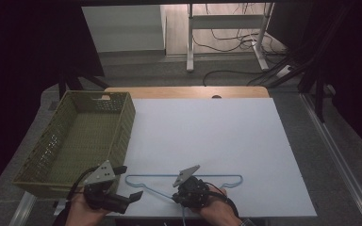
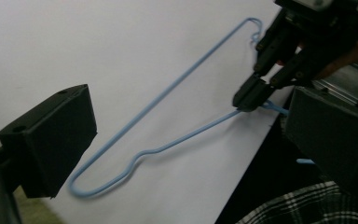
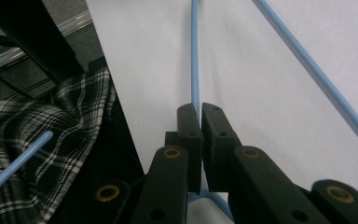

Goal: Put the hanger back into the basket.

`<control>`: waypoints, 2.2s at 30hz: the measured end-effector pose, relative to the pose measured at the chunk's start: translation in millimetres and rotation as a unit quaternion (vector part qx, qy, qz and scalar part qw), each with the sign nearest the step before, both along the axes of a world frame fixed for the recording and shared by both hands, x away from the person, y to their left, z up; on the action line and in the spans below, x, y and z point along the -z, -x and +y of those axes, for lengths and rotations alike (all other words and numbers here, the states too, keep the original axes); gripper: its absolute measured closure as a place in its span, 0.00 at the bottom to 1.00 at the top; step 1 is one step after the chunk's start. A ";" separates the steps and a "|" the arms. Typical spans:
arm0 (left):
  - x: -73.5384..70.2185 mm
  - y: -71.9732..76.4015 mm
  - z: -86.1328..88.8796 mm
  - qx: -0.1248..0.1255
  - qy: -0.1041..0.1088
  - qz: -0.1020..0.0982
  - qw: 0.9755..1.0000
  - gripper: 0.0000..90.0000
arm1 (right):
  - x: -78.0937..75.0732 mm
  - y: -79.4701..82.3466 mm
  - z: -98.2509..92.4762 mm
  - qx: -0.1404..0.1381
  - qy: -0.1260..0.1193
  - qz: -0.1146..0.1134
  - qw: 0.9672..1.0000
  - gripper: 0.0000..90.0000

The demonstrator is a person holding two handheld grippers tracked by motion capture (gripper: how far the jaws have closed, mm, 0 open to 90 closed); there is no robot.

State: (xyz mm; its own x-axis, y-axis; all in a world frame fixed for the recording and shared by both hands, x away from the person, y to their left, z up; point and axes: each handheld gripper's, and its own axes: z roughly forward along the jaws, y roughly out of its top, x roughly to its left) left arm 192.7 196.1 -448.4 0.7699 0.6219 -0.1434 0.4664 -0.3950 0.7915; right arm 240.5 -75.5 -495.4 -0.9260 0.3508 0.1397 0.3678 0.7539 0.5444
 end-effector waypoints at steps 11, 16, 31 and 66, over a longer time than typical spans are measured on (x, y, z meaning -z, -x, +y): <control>35.9 -18.2 -45.3 0.081 -0.064 0.022 0.994 0.18 | -10.4 -4.3 -1.6 -0.008 -0.009 0.010 1.000 0.96; 47.0 -21.8 -57.4 0.097 -0.114 0.007 0.989 0.30 | -12.8 -5.9 -1.9 -0.010 -0.011 0.014 1.000 0.96; 61.7 -36.7 -78.6 0.140 -0.195 -0.013 0.971 0.57 | -16.8 -8.8 -2.1 -0.011 -0.018 0.019 1.000 0.96; 42.4 -47.1 -63.5 0.128 -0.147 -0.048 0.980 0.76 | -29.0 -21.5 -70.1 -0.007 -0.010 -0.091 0.996 0.57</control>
